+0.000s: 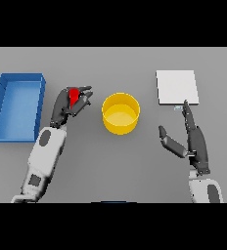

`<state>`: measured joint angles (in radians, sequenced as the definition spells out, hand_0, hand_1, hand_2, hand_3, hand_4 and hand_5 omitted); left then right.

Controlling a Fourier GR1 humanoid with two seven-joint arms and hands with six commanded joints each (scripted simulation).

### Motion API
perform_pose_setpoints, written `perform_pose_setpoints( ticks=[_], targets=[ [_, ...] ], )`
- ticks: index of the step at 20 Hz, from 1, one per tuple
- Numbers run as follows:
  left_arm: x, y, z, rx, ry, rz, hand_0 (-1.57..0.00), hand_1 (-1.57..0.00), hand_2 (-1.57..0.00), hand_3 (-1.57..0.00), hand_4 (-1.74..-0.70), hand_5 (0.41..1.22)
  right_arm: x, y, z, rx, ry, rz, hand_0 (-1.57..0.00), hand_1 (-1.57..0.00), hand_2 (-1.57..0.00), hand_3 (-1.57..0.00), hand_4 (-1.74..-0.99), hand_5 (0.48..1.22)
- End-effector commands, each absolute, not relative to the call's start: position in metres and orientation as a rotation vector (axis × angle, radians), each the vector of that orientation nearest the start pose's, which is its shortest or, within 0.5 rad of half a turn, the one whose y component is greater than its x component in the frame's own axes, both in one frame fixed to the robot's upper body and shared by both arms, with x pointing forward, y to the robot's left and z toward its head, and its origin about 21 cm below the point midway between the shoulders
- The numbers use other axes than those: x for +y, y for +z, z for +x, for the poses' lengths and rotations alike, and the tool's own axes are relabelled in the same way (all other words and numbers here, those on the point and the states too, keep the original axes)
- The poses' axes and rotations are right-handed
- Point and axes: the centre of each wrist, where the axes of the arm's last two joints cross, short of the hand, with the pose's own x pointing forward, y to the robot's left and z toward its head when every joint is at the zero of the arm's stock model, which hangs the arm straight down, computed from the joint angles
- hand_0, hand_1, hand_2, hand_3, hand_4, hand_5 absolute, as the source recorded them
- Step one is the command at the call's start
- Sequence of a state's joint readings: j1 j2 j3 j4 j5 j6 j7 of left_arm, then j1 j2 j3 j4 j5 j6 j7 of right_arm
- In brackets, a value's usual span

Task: Pick up the red beaker and tilt it to pour out 1 green nut into yellow bowl. Pick up the yellow bowl and place it on the metallic measuring scale.

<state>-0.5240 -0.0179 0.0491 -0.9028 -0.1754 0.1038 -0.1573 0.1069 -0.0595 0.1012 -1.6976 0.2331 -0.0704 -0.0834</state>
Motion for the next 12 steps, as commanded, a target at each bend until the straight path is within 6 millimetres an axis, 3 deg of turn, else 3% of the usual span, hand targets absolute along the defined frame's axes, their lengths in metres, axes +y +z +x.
perform_pose_setpoints(
  ticks=[1, 6, 12],
  targets=[
    [0.167, -0.021, 0.361, -1.569, -0.223, 0.075, -1.47, -1.48, -1.48, -1.45, -1.62, 1.14, -0.222, 0.007, 0.221, -1.683, 0.224, -0.209, 0.0, 0.0, 0.0, 0.0, -1.26, 0.643],
    [0.166, 0.003, 0.364, -1.65, -0.172, 0.087, -1.54, -1.54, -1.54, -1.53, -1.7, 1.114, -0.221, 0.01, 0.225, -1.69, 0.246, -0.23, 0.0, 0.0, 0.0, 0.0, -1.259, 0.649],
    [0.159, 0.042, 0.367, -1.646, -0.501, 0.213, -1.56, -1.56, -1.56, -1.56, -1.73, 1.124, -0.224, 0.007, 0.221, -1.7, 0.277, -0.238, 0.0, 0.0, 0.0, 0.0, -1.253, 0.666]
  ],
)
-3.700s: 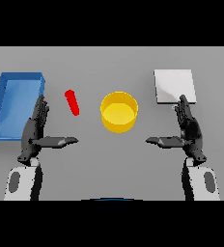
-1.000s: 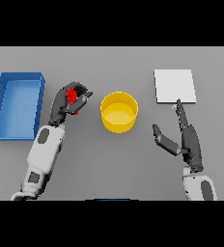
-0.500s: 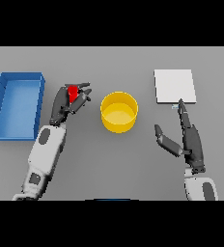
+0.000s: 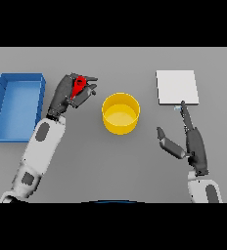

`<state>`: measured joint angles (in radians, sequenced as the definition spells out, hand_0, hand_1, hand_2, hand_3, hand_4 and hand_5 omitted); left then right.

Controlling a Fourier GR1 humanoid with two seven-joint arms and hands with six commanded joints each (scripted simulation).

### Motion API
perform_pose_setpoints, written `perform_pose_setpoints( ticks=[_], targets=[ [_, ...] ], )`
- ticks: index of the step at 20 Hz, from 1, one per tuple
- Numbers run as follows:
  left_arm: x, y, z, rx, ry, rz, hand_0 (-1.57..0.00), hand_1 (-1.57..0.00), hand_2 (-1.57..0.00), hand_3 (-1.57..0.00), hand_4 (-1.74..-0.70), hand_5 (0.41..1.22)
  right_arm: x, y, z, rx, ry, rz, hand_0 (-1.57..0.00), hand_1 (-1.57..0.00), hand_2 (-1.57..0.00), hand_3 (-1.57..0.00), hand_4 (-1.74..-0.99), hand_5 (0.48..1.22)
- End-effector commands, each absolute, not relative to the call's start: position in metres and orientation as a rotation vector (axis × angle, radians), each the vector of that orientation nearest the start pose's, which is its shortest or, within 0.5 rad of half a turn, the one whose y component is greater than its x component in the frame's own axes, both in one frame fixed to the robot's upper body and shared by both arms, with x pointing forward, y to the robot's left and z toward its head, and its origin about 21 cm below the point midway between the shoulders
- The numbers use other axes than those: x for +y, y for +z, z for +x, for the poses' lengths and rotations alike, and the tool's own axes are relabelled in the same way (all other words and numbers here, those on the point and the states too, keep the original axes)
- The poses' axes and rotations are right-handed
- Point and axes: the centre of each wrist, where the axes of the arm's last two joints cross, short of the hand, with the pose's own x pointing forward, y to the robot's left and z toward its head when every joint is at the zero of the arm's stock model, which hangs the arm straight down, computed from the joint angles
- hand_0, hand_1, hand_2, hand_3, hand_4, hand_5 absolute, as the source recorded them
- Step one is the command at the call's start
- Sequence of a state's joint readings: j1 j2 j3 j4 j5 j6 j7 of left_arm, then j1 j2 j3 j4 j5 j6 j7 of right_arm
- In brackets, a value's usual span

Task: Pick up the red beaker and tilt it to pour out 1 green nut into yellow bowl. Pick up the yellow bowl and place it on the metallic measuring scale.

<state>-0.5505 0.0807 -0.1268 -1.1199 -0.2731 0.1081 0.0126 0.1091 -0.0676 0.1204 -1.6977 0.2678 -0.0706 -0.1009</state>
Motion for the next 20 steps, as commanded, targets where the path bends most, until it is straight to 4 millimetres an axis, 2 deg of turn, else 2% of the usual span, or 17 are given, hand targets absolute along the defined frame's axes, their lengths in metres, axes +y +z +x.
perform_pose_setpoints(
  ticks=[1, 7, 9, 13, 18, 20],
  targets=[
    [0.159, 0.046, 0.368, -1.634, -0.556, 0.237, -1.56, -1.56, -1.56, -1.56, -1.73, 1.125, -0.224, 0.008, 0.221, -1.696, 0.276, -0.245, 0.0, 0.0, 0.0, 0.0, -1.256, 0.671],
    [0.159, 0.058, 0.378, -1.576, -0.737, 0.347, -1.57, -1.57, -1.57, -1.56, -1.73, 1.114, -0.221, 0.01, 0.225, -1.67, 0.272, -0.249, 0.0, 0.0, 0.0, 0.0, -1.254, 0.68],
    [0.153, 0.068, 0.382, -1.548, -0.852, 0.445, -1.57, -1.57, -1.57, -1.57, -1.74, 1.128, -0.222, 0.009, 0.221, -1.684, 0.271, -0.242, 0.0, 0.0, 0.0, 0.0, -1.254, 0.683],
    [0.137, 0.073, 0.385, -1.494, -1.141, 0.662, -1.57, -1.57, -1.57, -1.57, -1.74, 1.127, -0.222, 0.006, 0.22, -1.672, 0.262, -0.231, 0.0, 0.0, 0.0, 0.0, -1.256, 0.69],
    [0.124, 0.085, 0.393, -1.442, -1.436, 0.836, -1.57, -1.57, -1.57, -1.57, -1.74, 1.19, -0.216, 0.013, 0.219, -1.68, 0.27, -0.22, 0.0, 0.0, 0.0, 0.0, -1.274, 0.704],
    [0.117, 0.091, 0.392, -1.423, -1.554, 0.886, -1.57, -1.57, -1.57, -1.57, -1.65, 1.201, -0.221, 0.012, 0.218, -1.675, 0.264, -0.228, 0.0, 0.0, 0.0, 0.0, -1.284, 0.705]
  ],
)
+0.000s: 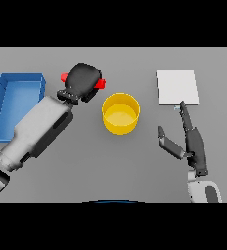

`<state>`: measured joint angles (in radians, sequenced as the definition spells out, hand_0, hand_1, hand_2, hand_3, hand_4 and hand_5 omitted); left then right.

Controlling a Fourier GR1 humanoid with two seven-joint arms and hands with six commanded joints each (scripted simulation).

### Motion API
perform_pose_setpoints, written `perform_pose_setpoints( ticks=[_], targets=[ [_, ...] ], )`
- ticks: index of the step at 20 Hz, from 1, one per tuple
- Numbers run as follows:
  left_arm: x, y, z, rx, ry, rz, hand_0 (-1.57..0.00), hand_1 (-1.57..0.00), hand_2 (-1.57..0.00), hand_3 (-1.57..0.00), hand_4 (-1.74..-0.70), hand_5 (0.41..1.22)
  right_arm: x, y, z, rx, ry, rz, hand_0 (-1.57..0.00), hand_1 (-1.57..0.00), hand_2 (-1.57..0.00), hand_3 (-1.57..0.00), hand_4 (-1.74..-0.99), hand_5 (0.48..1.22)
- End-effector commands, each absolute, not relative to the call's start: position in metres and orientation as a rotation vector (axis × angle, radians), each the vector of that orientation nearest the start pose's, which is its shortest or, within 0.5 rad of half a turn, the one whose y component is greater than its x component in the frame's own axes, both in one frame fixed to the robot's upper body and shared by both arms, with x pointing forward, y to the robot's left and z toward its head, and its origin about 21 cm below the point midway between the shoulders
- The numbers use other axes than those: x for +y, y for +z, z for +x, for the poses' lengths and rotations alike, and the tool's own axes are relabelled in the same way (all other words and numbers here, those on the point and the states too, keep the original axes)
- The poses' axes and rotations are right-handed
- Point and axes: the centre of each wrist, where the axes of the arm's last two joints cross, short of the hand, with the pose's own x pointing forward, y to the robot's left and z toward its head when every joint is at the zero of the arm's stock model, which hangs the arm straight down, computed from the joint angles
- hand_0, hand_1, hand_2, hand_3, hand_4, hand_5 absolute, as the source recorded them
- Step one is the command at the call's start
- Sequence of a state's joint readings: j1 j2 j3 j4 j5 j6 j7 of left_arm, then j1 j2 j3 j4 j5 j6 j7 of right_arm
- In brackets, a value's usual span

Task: Pick up the red beaker and tilt it to pour out 1 green nut into yellow bowl. Pick up the yellow bowl and place it on the metallic measuring scale.

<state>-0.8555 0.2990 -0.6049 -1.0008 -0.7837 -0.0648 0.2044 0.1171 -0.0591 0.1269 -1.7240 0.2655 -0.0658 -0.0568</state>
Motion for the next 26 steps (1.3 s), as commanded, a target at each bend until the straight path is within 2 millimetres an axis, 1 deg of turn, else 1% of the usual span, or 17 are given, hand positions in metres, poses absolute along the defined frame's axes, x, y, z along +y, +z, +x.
perform_pose_setpoints(
  ticks=[1, 3, 5, 8, 10, 11, 12, 13, 14, 15, 16, 18, 19, 21, 23, 25, 26],
  targets=[
    [0.113, 0.094, 0.394, -1.407, -1.608, 0.908, -1.57, -1.57, -1.57, -1.57, -1.67, 1.205, -0.22, 0.01, 0.219, -1.673, 0.256, -0.218, 0.0, 0.0, 0.0, 0.0, -1.283, 0.702],
    [0.106, 0.099, 0.398, -1.35, -1.731, 0.962, -1.57, -1.57, -1.57, -1.39, -1.69, 1.211, -0.217, 0.008, 0.221, -1.674, 0.231, -0.203, 0.0, 0.0, 0.0, 0.0, -1.287, 0.69],
    [0.096, 0.104, 0.398, -1.327, -1.858, 0.988, -1.57, -1.57, -1.57, -1.28, -1.7, 1.215, -0.219, 0.005, 0.221, -1.678, 0.219, -0.207, 0.0, 0.0, 0.0, 0.0, -1.292, 0.678],
    [0.084, 0.106, 0.399, -1.276, -2.052, 1.013, -1.57, -1.57, -1.57, -1.42, -1.72, 1.218, -0.217, 0.007, 0.222, -1.686, 0.185, -0.181, 0.0, 0.0, 0.0, 0.0, -1.294, 0.657],
    [0.079, 0.104, 0.399, -1.233, -2.157, 1.054, -1.57, -1.57, -1.57, -1.47, -1.73, 1.219, -0.218, 0.002, 0.218, -1.684, 0.181, -0.174, 0.0, 0.0, 0.0, 0.0, -1.291, 0.648],
    [0.074, 0.101, 0.398, -1.18, -2.202, 1.086, -1.57, -1.57, -1.57, -1.49, -1.73, 1.219, -0.215, 0.002, 0.219, -1.682, 0.18, -0.175, 0.0, 0.0, 0.0, 0.0, -1.29, 0.644],
    [0.072, 0.102, 0.398, -1.165, -2.261, 1.105, -1.57, -1.57, -1.57, -1.51, -1.73, 1.22, -0.217, 0.003, 0.219, -1.689, 0.182, -0.181, 0.0, 0.0, 0.0, 0.0, -1.291, 0.64],
    [0.068, 0.102, 0.397, -1.14, -2.302, 1.128, -1.57, -1.57, -1.57, -1.52, -1.73, 1.22, -0.22, 0.007, 0.221, -1.685, 0.182, -0.191, 0.0, 0.0, 0.0, 0.0, -1.291, 0.634],
    [0.067, 0.099, 0.396, -1.106, -2.343, 1.147, -1.57, -1.57, -1.57, -1.53, -1.74, 1.22, -0.218, 0.006, 0.218, -1.685, 0.178, -0.188, 0.0, 0.0, 0.0, 0.0, -1.293, 0.631],
    [0.066, 0.098, 0.395, -1.077, -2.379, 1.167, -1.57, -1.57, -1.57, -1.54, -1.74, 1.22, -0.217, 0.007, 0.221, -1.682, 0.179, -0.196, 0.0, 0.0, 0.0, 0.0, -1.291, 0.631],
    [0.061, 0.098, 0.393, -1.066, -2.404, 1.203, -1.57, -1.57, -1.57, -1.55, -1.74, 1.22, -0.217, 0.006, 0.221, -1.68, 0.176, -0.2, 0.0, 0.0, 0.0, 0.0, -1.288, 0.627],
    [0.056, 0.102, 0.396, -1.045, -2.468, 1.255, -1.57, -1.57, -1.57, -1.55, -1.74, 1.221, -0.215, 0.002, 0.218, -1.66, 0.182, -0.208, 0.0, 0.0, 0.0, 0.0, -1.278, 0.609],
    [0.054, 0.106, 0.398, -1.043, -2.495, 1.26, -1.57, -1.57, -1.57, -1.56, -1.74, 1.221, -0.214, 0.0, 0.221, -1.65, 0.179, -0.215, 0.0, 0.0, 0.0, 0.0, -1.276, 0.6],
    [0.051, 0.11, 0.401, -1.015, -2.531, 1.306, -1.57, -1.57, -1.57, -1.56, -1.74, 1.221, -0.216, 0.002, 0.223, -1.653, 0.189, -0.229, 0.0, 0.0, 0.0, 0.0, -1.27, 0.588],
    [0.044, 0.113, 0.402, -0.933, -2.592, 1.349, -1.57, -1.57, -1.57, -1.57, -1.74, 1.221, -0.217, 0.002, 0.22, -1.668, 0.204, -0.248, 0.0, 0.0, 0.0, 0.0, -1.25, 0.583],
    [0.043, 0.117, 0.405, -0.886, -2.646, 1.378, -1.57, -1.57, -1.57, -1.57, -1.73, 1.221, -0.212, 0.001, 0.222, -1.666, 0.197, -0.248, 0.0, 0.0, 0.0, 0.0, -1.225, 0.583],
    [0.037, 0.119, 0.403, -0.872, -2.683, 1.395, -1.57, -1.57, -1.57, -1.57, -1.74, 1.221, -0.21, -0.001, 0.224, -1.655, 0.199, -0.246, 0.0, 0.0, 0.0, 0.0, -1.216, 0.585]
  ],
)
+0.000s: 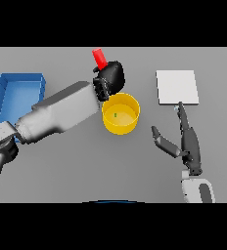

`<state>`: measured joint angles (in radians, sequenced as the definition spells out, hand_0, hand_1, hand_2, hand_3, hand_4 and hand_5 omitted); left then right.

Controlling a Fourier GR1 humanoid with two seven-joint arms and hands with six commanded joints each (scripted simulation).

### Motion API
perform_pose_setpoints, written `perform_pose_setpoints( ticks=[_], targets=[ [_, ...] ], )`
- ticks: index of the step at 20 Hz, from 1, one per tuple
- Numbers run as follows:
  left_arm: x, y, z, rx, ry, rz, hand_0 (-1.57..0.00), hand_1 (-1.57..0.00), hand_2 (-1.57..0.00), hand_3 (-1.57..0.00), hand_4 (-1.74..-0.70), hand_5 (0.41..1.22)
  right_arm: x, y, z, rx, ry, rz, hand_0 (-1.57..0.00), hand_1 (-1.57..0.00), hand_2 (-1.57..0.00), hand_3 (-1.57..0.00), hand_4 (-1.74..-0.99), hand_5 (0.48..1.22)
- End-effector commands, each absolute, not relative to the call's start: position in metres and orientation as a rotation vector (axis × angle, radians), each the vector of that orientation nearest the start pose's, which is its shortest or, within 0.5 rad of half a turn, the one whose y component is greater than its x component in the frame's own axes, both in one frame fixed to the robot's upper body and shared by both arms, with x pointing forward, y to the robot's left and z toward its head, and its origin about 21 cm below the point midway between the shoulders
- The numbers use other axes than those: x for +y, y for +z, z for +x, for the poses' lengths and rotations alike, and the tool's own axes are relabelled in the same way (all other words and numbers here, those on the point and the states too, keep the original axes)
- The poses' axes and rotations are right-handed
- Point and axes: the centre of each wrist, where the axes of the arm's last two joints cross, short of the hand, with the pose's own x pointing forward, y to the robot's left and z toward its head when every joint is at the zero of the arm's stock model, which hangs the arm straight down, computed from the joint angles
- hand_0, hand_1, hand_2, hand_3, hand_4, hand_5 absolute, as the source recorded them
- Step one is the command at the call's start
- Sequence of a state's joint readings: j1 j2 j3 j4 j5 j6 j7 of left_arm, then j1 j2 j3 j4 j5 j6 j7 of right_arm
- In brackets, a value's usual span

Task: Pick up the red beaker and tilt it to pour out 1 green nut into yellow bowl. Pick up the yellow bowl and place it on the metallic measuring scale.

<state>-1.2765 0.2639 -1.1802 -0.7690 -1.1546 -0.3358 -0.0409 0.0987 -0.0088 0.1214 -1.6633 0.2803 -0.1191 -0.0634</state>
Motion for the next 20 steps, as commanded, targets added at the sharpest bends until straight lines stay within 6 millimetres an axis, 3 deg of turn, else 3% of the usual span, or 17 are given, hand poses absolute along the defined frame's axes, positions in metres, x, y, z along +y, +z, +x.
perform_pose_setpoints(
  ticks=[1, 7, 10, 11, 12, 14, 18, 20],
  targets=[
    [0.036, 0.115, 0.403, 0.84, 2.658, -1.384, -1.57, -1.57, -1.57, -1.57, -1.73, 1.221, -0.211, 0.002, 0.222, -1.672, 0.201, -0.248, 0.0, 0.0, 0.0, 0.0, -1.214, 0.589],
    [0.032, 0.127, 0.408, 0.735, 2.572, -1.349, -1.57, -1.57, -1.57, -1.57, -1.73, 1.221, -0.212, 0.002, 0.222, -1.676, 0.227, -0.261, 0.0, 0.0, 0.0, 0.0, -1.207, 0.594],
    [0.034, 0.162, 0.42, 0.778, 2.546, -1.412, -1.57, -1.57, -1.57, -1.57, -1.73, 1.221, -0.21, 0.001, 0.216, -1.694, 0.222, -0.266, 0.0, 0.0, 0.0, 0.0, -1.209, 0.592],
    [0.035, 0.18, 0.424, 0.813, 2.522, -1.445, -1.57, -1.57, -1.57, -1.49, -1.73, 1.221, -0.212, 0.004, 0.22, -1.696, 0.224, -0.272, 0.0, 0.0, 0.0, 0.0, -1.203, 0.592],
    [0.037, 0.193, 0.429, 0.834, 2.497, -1.507, -1.57, -1.57, -1.4, -1.51, -1.68, 1.221, -0.211, 0.006, 0.222, -1.699, 0.218, -0.271, 0.0, 0.0, 0.0, 0.0, -1.201, 0.592],
    [0.044, 0.229, 0.44, 0.915, 2.472, -1.591, -1.57, -1.57, -1.46, -1.04, -1.7, 1.221, -0.209, 0.001, 0.222, -1.693, 0.215, -0.254, 0.0, 0.0, 0.0, 0.0, -1.186, 0.596],
    [0.069, 0.286, 0.459, 1.136, 2.479, -1.844, -1.57, -1.57, -1.53, -1.35, -1.71, 1.221, -0.209, 0.005, 0.225, -1.701, 0.185, -0.199, 0.0, 0.0, 0.0, 0.0, -1.183, 0.595],
    [0.1, 0.303, 0.47, 1.377, 2.533, -1.984, -1.57, -1.57, -1.54, -1.38, -1.72, 1.221, -0.212, 0.004, 0.227, -1.695, 0.187, -0.198, 0.0, 0.0, 0.0, 0.0, -1.2, 0.596]
  ],
)
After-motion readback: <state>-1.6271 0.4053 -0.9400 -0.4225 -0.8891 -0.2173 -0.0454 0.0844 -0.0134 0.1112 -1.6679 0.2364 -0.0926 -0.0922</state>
